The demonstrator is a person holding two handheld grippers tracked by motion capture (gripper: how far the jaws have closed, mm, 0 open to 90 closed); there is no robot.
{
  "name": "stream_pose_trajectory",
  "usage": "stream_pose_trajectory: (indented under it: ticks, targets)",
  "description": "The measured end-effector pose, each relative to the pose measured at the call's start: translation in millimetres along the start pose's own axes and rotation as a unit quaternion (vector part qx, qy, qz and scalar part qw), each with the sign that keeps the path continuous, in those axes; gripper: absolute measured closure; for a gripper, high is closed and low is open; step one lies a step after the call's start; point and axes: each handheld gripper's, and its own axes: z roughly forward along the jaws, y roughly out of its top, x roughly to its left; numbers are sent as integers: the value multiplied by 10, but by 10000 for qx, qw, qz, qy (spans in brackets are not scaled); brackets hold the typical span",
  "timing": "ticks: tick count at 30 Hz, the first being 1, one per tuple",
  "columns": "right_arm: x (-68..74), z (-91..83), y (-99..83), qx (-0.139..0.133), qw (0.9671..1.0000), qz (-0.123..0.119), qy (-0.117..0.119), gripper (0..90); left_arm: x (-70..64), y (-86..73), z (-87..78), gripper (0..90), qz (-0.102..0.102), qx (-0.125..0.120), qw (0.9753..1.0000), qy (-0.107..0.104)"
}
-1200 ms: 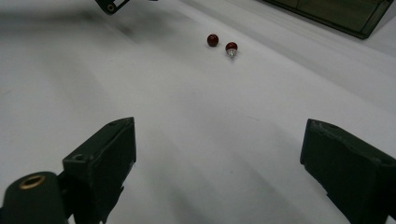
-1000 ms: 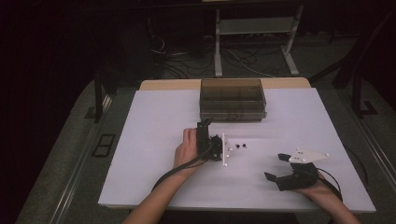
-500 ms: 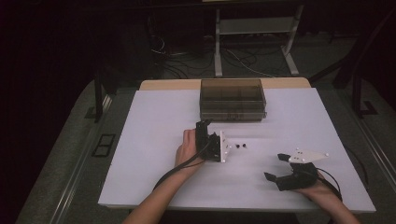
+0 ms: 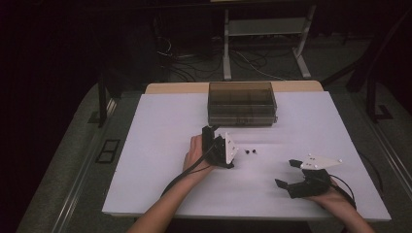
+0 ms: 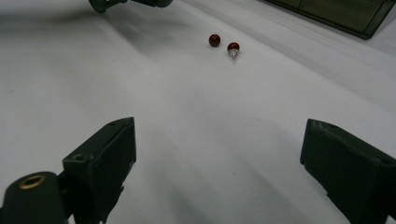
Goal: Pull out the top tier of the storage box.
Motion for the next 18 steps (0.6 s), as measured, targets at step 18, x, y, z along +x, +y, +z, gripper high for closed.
stream_pose_trajectory:
  ticks: [18]
  targets:
    - [-6, -4, -3, -9, 10000, -6, -9, 99, 109, -30, 7, 0, -1116, -153, 9918, -600]
